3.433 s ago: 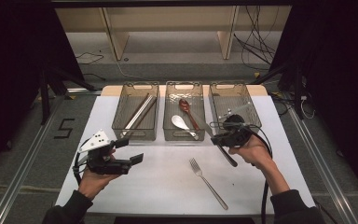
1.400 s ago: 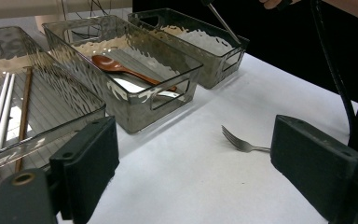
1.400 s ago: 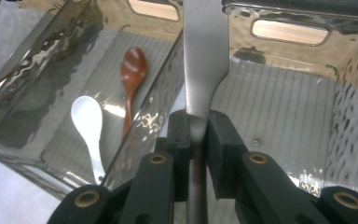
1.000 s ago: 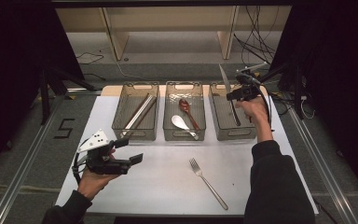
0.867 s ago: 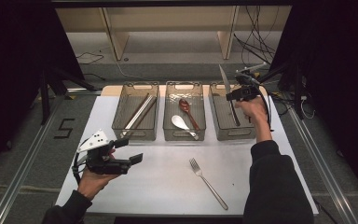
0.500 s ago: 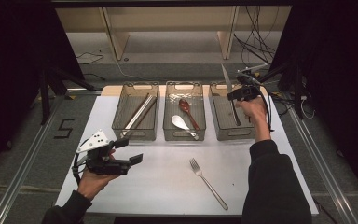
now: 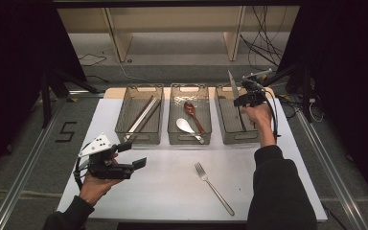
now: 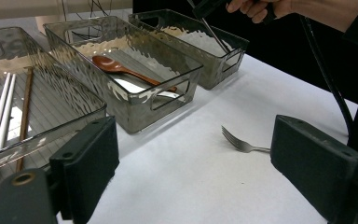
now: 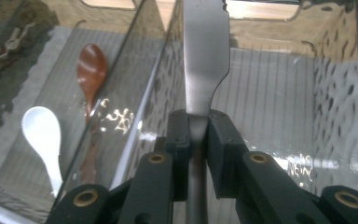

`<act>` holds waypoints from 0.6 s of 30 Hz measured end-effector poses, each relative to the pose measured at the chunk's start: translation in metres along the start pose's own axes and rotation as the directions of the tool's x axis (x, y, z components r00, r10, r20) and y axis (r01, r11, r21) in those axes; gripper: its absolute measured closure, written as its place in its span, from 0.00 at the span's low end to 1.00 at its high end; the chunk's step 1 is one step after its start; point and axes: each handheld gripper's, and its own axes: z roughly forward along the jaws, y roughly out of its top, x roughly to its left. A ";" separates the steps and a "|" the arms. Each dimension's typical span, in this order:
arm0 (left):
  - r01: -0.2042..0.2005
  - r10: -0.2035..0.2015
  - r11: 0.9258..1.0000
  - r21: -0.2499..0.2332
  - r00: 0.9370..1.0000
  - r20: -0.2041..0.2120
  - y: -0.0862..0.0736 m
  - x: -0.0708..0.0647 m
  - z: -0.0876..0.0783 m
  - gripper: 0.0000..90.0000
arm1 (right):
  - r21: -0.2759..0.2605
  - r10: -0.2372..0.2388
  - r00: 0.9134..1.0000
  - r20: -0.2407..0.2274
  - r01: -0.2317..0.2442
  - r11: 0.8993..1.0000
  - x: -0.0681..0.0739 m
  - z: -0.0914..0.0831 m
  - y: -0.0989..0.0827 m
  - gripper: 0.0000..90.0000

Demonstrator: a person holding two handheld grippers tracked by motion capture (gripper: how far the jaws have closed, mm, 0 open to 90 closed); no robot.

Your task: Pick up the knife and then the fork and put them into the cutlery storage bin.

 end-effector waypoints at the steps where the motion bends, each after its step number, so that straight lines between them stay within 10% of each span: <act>1: -0.001 0.001 1.000 0.000 1.000 0.001 0.000 0.000 0.000 0.16 | 0.000 0.002 1.000 0.007 -0.002 1.000 -0.001 0.001 -0.001 0.89; 18: 0.002 -0.002 1.000 0.004 1.000 0.000 -0.001 0.000 0.001 0.16 | 0.002 -0.050 0.998 -0.039 0.050 0.999 0.009 -0.015 -0.006 0.49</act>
